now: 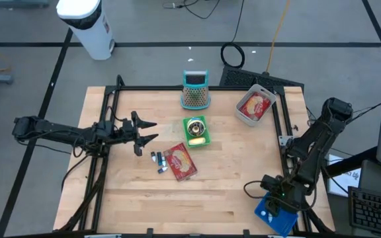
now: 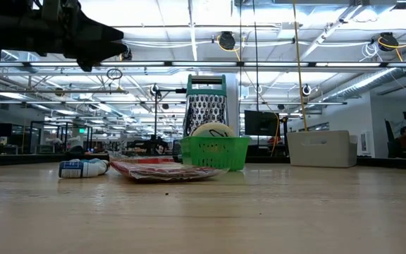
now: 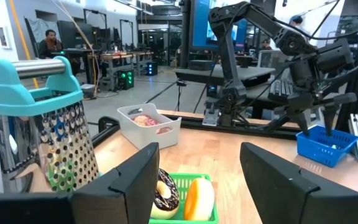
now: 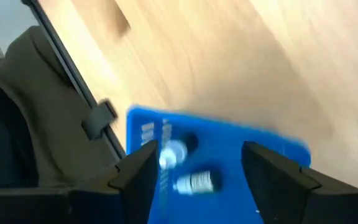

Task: Pick & Place Food Item
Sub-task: Put the purple food coloring bottle into the blue bin

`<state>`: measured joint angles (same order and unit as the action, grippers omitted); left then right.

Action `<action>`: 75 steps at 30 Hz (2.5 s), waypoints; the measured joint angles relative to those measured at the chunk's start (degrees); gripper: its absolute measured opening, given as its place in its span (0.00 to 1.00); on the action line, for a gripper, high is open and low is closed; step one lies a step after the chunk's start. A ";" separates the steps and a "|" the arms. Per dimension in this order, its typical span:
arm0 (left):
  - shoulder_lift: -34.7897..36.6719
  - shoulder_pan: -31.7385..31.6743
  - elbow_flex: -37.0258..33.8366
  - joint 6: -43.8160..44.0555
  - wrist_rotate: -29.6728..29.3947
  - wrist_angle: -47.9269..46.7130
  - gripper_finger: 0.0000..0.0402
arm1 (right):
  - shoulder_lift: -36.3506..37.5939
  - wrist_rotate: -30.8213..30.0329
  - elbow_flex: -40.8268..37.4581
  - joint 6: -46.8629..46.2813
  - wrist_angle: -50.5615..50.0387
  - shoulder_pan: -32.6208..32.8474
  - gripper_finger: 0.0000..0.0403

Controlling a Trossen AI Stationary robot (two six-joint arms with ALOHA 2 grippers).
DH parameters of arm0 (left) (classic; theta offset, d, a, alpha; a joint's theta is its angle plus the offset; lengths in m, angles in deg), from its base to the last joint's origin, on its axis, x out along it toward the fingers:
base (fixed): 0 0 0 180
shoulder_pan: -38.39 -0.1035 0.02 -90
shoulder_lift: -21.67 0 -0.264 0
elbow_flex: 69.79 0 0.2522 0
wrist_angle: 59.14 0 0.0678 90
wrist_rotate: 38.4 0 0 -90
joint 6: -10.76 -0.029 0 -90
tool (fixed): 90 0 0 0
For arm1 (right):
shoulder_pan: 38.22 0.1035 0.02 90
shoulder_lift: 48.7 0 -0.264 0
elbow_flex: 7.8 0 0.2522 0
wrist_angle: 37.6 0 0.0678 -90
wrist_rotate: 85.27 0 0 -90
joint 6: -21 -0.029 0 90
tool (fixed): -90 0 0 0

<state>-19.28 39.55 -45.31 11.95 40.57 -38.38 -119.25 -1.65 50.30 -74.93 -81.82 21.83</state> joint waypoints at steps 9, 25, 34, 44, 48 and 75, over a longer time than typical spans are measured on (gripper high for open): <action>0.00 0.01 0.00 3.15 0.00 -0.07 0.57 | 0.02 -1.33 0.00 24.52 5.96 -11.64 0.53; -0.02 0.14 0.00 15.47 10.85 -16.42 0.57 | 0.02 -11.90 0.00 78.81 27.88 -36.06 0.52; -0.11 3.17 0.01 18.03 14.68 -38.02 0.57 | 0.02 -11.52 -7.13 90.11 49.80 -46.43 0.52; -0.90 6.04 0.02 3.52 9.20 -40.27 0.57 | 0.02 -5.86 -18.20 89.21 67.94 -51.94 0.52; -3.20 6.13 0.04 3.51 9.08 -40.40 0.57 | 0.02 -2.55 -21.18 87.95 73.47 -52.27 0.51; -25.59 6.11 -0.04 5.07 1.65 -23.35 0.57 | 0.02 -2.31 -22.53 87.66 75.52 -52.22 0.49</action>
<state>-44.87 45.66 -45.35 17.01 42.23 -61.73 -119.22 -3.96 27.77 12.73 -6.30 -30.39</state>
